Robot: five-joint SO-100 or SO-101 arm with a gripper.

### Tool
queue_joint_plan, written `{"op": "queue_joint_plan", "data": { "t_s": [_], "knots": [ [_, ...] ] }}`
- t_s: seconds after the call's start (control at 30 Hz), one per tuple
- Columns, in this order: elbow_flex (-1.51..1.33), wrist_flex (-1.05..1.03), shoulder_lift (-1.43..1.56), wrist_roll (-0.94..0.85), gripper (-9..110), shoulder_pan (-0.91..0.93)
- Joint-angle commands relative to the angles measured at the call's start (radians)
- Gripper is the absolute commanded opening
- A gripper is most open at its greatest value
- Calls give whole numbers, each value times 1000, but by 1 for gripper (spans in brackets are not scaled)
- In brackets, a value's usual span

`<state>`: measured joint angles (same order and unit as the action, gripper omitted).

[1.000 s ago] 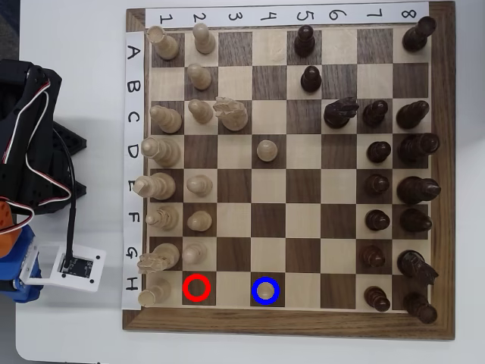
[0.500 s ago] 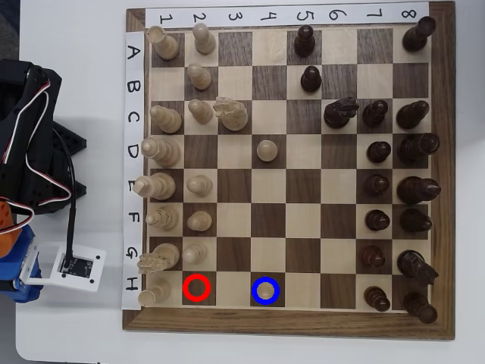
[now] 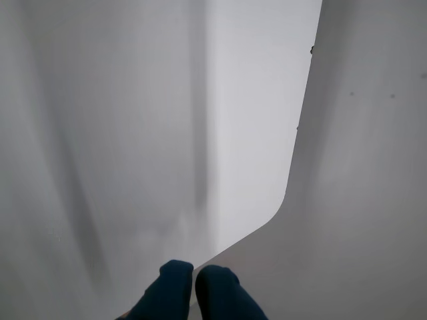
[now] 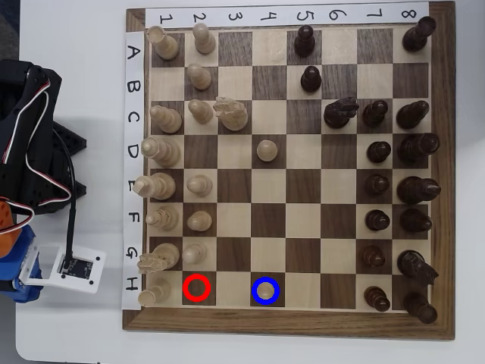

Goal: Move the piece to destination

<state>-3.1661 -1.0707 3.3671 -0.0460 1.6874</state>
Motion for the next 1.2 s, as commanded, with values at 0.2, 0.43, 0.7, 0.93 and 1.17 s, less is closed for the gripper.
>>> {"op": "queue_joint_plan", "data": {
  "t_s": [0.2, 0.43, 0.7, 0.93, 1.17],
  "knots": [
    [34, 6, 58, 0, 0, -57],
    [34, 6, 58, 2, 0, -57],
    [34, 6, 58, 2, 0, -57],
    [34, 6, 58, 2, 0, -57],
    [34, 6, 58, 2, 0, -57]
  ]
}}
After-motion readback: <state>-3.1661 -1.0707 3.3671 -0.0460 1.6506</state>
